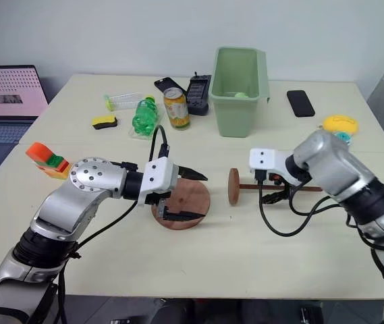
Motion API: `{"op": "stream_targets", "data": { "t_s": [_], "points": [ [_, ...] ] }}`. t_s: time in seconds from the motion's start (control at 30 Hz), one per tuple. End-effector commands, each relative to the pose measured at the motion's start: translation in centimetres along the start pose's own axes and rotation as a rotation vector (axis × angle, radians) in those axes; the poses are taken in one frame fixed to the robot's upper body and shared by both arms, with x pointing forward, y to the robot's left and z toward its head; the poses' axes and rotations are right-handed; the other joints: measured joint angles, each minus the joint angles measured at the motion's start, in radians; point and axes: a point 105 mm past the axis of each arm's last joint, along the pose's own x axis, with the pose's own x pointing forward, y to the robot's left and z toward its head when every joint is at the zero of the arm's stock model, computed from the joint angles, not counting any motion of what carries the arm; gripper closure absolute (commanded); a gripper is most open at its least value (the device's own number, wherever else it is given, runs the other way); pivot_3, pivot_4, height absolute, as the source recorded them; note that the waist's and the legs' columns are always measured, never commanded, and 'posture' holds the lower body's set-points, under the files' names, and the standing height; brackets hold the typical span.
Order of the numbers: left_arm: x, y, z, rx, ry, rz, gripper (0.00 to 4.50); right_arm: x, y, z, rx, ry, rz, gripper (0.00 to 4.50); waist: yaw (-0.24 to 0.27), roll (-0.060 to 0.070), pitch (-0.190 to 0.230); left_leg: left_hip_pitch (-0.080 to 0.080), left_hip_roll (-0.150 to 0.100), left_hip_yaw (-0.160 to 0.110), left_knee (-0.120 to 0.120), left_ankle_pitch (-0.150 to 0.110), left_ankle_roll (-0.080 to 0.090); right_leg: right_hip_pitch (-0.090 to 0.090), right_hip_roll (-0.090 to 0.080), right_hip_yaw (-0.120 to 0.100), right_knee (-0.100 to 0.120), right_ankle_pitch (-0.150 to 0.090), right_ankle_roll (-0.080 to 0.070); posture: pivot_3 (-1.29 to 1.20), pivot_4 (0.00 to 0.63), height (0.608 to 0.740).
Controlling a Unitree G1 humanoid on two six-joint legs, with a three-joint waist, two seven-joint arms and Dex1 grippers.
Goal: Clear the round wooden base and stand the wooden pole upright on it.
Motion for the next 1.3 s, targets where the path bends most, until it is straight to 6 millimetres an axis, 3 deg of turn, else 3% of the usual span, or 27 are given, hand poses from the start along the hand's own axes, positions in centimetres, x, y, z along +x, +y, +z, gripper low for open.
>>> {"op": "stream_targets", "data": {
  "t_s": [0.03,0.13,0.6,0.87,1.0,1.13,1.3],
  "points": [
    [0.3,-0.3,0.7,0.047,-0.011,0.024,0.0,0.0,-1.1,0.5,-0.06,0.056,0.037,0.01,0.0,0.0,0.0,0.0,0.0,0.0,0.0,0.0,0.0,0.0,0.0,0.0,0.0,0.0,0.0,0.0,0.15,0.74],
    [0.4,-0.4,0.6,0.047,-0.01,0.033,0.0,0.0,-1.4,0.9,-0.071,0.068,0.079,0.52,0.0,0.0,0.0,0.0,0.0,0.0,0.002,0.0,0.0,0.0,0.0,0.0,0.002,0.0,0.0,0.0,0.15,0.74],
    [0.6,0.0,0.5,0.048,-0.01,0.062,0.0,-0.2,-1.9,1.6,-0.055,0.079,0.13,4.3,0.0,0.0,0.0,0.0,0.0,0.0,0.006,0.0,0.0,0.0,0.0,0.0,0.004,0.0,0.0,0.0,0.15,0.74],
    [0.4,0.0,0.5,0.048,-0.009,0.062,0.0,-0.9,-2.0,2.1,-0.018,0.034,0.12,4.33,0.0,0.0,0.0,0.0,0.0,-0.001,0.006,0.0,0.001,0.0,0.0,0.0,0.004,0.0,0.0,0.0,0.15,0.74],
    [-1.0,1.1,0.4,0.023,-0.011,0.12,0.0,-4.1,-3.0,4.0,0.044,-0.115,0.041,4.33,0.001,0.0,0.0,-0.001,0.0,-0.001,0.007,0.0,0.001,0.0,0.0,0.0,0.004,0.0,0.0,0.0,0.15,0.74],
    [-5.4,2.1,-1.3,-0.097,0.021,0.247,0.0,-10.4,-2.3,7.7,0.098,-0.472,-0.075,4.33,-0.002,0.001,0.001,-0.003,0.0,-0.002,0.007,0.0,0.001,-0.002,0.0,-0.001,0.005,0.0,0.0,0.0,0.15,0.74],
    [-9.5,1.3,-3.5,-0.15,0.092,0.323,0.0,-13.6,-0.5,10.7,0.125,-0.883,-0.193,4.33,-0.004,0.0,-0.001,-0.014,0.002,-0.002,0.008,0.0,0.0,-0.015,0.0,-0.001,0.009,0.0,0.0,0.0,0.15,0.74]
  ]
}}
